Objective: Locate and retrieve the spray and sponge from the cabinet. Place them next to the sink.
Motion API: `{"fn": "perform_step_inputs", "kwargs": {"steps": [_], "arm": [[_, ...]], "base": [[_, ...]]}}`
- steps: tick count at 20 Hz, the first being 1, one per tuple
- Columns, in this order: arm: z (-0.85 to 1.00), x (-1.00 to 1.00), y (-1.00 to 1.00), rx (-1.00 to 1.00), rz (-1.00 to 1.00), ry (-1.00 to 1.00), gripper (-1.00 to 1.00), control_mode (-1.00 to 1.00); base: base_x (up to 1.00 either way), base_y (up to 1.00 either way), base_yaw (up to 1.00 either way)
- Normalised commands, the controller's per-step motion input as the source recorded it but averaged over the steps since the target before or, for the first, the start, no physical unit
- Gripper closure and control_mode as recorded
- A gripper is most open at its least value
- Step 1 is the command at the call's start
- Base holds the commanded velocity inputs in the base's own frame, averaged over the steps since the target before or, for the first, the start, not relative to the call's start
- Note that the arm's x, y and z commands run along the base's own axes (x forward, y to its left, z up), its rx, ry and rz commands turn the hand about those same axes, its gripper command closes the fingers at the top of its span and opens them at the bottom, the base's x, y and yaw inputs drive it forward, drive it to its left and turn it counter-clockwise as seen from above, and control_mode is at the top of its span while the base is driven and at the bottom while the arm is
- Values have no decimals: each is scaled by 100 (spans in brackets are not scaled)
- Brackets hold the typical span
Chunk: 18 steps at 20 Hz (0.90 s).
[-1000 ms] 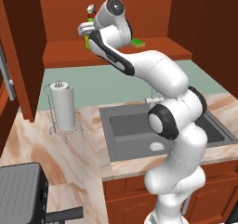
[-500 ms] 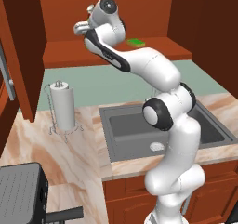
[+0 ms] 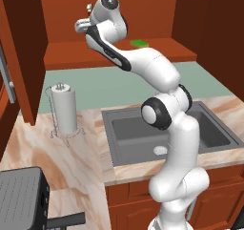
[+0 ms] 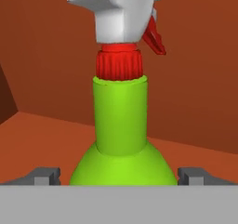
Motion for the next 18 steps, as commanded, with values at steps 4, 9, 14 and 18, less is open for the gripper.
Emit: {"fn": "perform_step_inputs", "kwargs": {"steps": [4,9,14,18], "arm": [[-21,-1,0,0,0,0,-100,-100],[-26,-13,2,1,0,0,100,-100],[-10,-15,0,1,0,0,100,-100],[-4,-4,5,2,-1,-1,100,-100]], "base": [[0,0,0],[0,0,0],[0,0,0],[0,0,0]]}}
